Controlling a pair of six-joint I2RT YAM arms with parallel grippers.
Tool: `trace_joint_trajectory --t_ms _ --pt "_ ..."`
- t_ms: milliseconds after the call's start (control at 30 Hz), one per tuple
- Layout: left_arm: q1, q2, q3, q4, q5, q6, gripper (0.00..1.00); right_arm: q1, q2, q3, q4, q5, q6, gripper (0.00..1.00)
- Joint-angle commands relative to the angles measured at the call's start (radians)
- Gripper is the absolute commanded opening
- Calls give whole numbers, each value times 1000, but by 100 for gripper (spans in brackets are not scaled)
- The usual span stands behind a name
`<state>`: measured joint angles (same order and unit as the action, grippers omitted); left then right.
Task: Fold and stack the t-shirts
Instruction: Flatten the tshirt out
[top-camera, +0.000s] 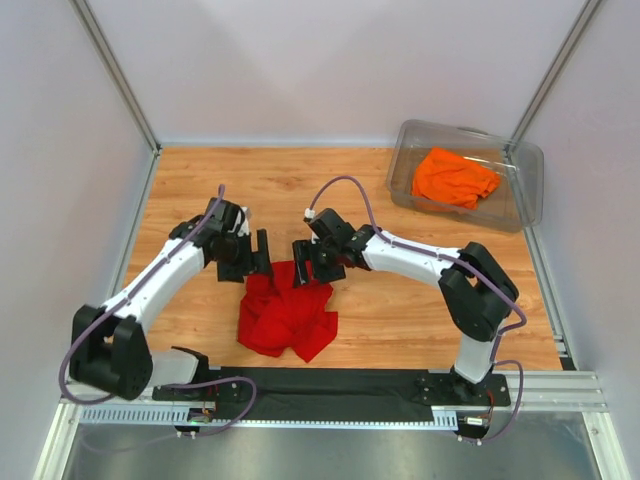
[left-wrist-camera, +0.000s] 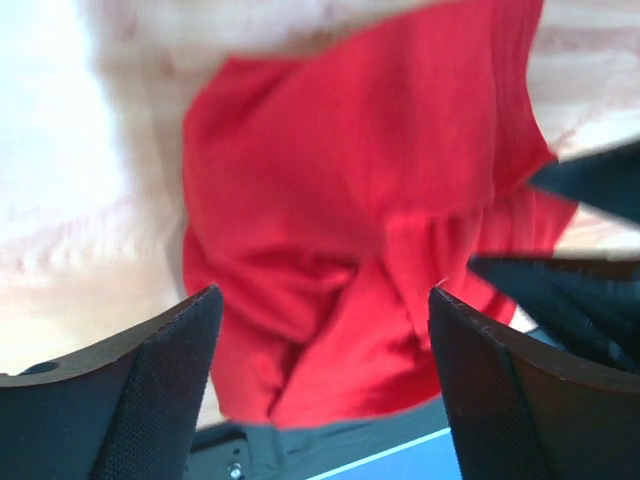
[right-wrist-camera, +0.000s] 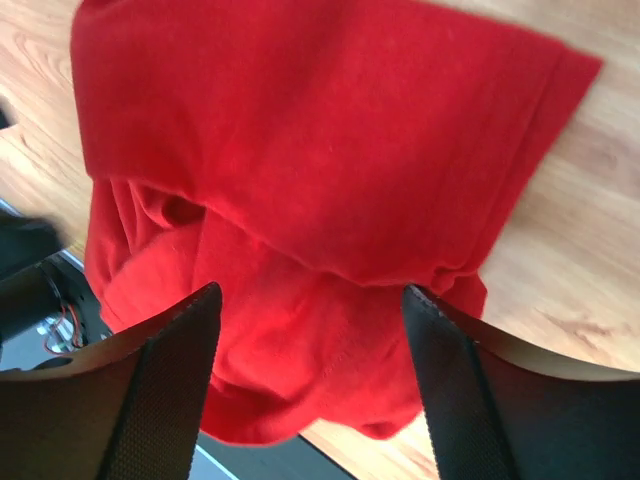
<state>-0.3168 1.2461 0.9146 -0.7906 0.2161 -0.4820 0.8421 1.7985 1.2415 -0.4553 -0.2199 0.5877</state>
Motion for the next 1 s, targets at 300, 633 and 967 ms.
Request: trace_joint_trajectory --t_ms 300,633,967 --pt "-2 204 29 62 111 11 84 35 -82 -99 -80 27 18 73" --pt "5 141 73 18 -22 49 0 45 -85 -6 -176 160 -43 0" --pt "8 -436 498 -274 -500 255 0 290 -333 318 -534 332 -258 0"
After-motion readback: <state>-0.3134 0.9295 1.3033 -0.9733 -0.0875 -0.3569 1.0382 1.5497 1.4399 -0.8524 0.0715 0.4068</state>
